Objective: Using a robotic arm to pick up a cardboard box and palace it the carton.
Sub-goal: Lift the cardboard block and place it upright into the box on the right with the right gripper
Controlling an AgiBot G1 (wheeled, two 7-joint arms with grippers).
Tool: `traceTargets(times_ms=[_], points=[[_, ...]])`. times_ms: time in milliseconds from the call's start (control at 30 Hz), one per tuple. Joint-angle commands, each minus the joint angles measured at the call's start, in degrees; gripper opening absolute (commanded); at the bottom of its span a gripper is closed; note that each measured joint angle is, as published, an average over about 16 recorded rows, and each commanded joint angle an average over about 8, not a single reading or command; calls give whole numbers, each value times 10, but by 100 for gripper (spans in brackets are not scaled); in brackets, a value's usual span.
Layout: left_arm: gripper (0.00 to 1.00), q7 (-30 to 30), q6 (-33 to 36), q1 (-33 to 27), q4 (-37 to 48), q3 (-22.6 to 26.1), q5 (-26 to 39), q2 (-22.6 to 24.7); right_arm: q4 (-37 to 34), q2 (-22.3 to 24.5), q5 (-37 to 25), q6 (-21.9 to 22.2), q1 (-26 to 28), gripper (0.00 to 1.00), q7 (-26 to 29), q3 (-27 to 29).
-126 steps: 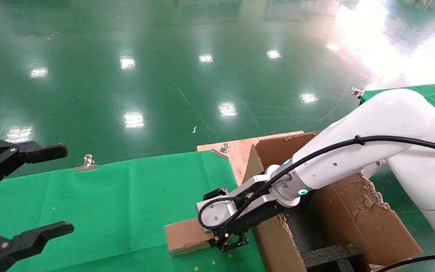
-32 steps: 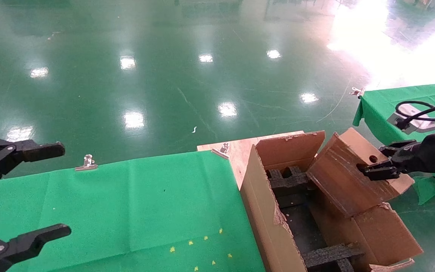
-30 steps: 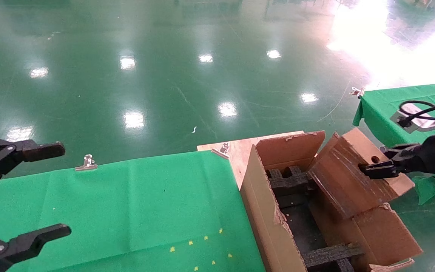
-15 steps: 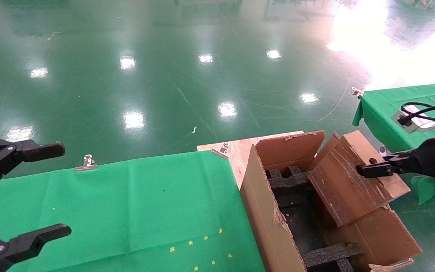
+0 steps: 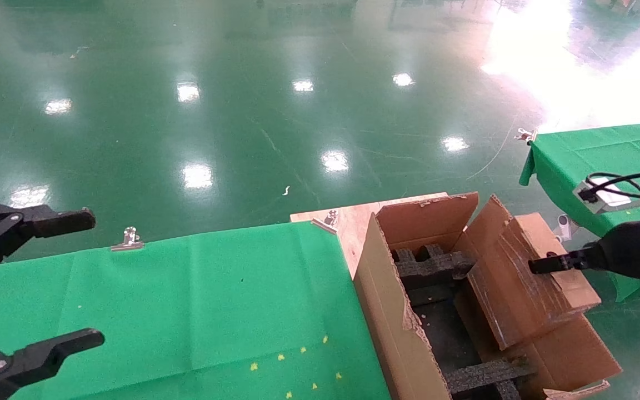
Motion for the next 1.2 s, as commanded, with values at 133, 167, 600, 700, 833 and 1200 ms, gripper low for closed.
traceTargets(times_ms=[133, 167, 600, 700, 833, 1200], points=[[100, 0, 0, 0, 0, 0, 0, 0, 15, 6, -6, 13, -12, 0, 22, -6], [100, 0, 0, 0, 0, 0, 0, 0, 16, 6, -6, 14, -15, 0, 25, -6], [100, 0, 0, 0, 0, 0, 0, 0, 18, 0, -9, 36, -41, 0, 50, -16], [100, 0, 0, 0, 0, 0, 0, 0, 13, -5, -10, 43, -47, 0, 50, -19], [100, 0, 0, 0, 0, 0, 0, 0, 3, -15, -12, 54, -57, 0, 48, -23], [100, 0, 0, 0, 0, 0, 0, 0, -59, -65, -11, 89, -79, 0, 22, -28]])
